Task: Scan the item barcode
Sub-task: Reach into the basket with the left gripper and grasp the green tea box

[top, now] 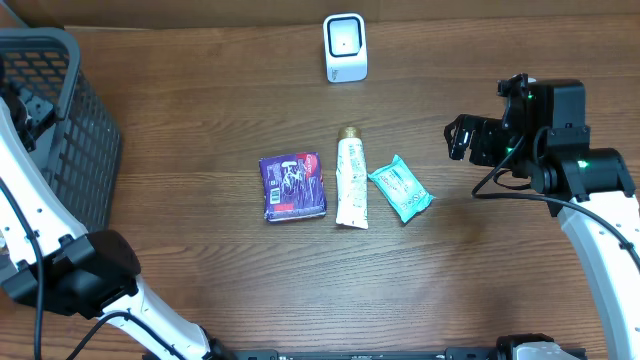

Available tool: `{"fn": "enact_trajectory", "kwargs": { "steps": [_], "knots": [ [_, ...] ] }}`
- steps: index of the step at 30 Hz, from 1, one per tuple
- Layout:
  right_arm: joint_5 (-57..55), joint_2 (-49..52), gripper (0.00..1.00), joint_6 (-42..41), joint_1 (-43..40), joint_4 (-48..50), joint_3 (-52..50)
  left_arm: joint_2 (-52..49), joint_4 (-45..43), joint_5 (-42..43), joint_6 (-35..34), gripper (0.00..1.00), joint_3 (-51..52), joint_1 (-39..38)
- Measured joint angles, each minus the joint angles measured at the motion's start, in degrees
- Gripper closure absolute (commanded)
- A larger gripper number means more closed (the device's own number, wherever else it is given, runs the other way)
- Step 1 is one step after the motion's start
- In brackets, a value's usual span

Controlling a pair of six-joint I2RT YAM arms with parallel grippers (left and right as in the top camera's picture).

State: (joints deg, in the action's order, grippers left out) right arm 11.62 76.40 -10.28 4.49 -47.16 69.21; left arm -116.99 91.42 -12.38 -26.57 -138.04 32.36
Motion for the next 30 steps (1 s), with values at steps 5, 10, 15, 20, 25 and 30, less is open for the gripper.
{"fn": "enact_trajectory", "kwargs": {
  "steps": [5, 10, 15, 20, 25, 30],
  "knots": [
    [-0.02, 0.00, 0.00, 0.02, -0.02, -0.02, 0.00, -0.02, -5.01, -1.70, -1.84, 0.41, 5.60, 3.34],
    [0.00, 0.00, 0.00, 0.02, -0.02, -0.02, 0.00, 0.00, -10.19, -2.56, -3.54, 0.34, 10.29, 8.31],
    [-0.02, 0.00, 0.00, 0.00, -0.02, -0.04, 0.00, 0.00, -15.69, -3.34, -4.11, 0.15, 17.07, 12.66],
    [0.00, 0.00, 0.00, 0.04, 0.00, -0.02, 0.00, -0.02, -23.87, -3.67, -4.35, 0.10, 24.41, 15.58],
    [0.00, 0.00, 0.00, 0.00, -0.02, -0.02, 0.00, -0.02, -35.01, -1.75, 3.13, 0.05, 29.33, 16.06],
    [-0.02, 0.00, 0.00, 0.04, -0.02, -0.02, 0.00, -0.02, -42.84, 1.29, 13.77, 0.04, 31.58, 15.63]
  ]
}}
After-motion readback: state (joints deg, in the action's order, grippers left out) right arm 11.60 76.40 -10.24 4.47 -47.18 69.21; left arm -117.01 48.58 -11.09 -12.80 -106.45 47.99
